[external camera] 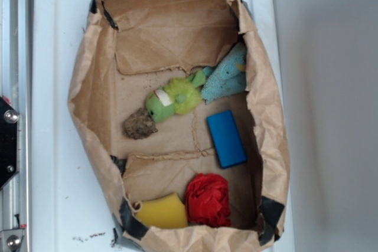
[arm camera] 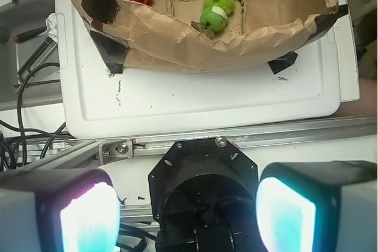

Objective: Grab the green animal.

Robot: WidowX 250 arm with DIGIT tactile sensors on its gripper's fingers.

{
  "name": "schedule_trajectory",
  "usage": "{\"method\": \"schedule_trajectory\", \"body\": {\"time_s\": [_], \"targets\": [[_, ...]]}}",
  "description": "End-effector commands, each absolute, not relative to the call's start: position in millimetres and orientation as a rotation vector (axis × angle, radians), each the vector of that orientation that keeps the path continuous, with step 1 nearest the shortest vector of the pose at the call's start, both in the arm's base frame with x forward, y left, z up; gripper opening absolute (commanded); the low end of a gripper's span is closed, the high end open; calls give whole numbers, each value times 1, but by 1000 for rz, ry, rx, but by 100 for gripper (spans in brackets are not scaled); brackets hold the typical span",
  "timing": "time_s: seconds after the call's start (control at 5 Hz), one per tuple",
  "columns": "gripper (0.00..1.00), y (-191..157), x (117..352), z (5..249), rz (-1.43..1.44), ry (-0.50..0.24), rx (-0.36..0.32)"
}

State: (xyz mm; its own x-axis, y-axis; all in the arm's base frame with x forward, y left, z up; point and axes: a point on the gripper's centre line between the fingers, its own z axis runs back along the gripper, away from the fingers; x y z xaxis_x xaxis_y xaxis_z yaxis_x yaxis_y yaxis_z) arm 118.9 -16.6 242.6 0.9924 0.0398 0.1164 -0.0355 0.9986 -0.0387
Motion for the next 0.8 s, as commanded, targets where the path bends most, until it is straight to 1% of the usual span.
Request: {"method": "schedule_trajectory", "body": {"time_s": [0.0, 0.2, 0.4, 0.6], "targets": [[100, -17, 119, 243, 38, -117, -37], [100, -13, 155, 230, 31, -138, -62], [100, -5, 185, 219, 75, -166, -32], [100, 5, 204, 215, 99, -189, -34]]}}
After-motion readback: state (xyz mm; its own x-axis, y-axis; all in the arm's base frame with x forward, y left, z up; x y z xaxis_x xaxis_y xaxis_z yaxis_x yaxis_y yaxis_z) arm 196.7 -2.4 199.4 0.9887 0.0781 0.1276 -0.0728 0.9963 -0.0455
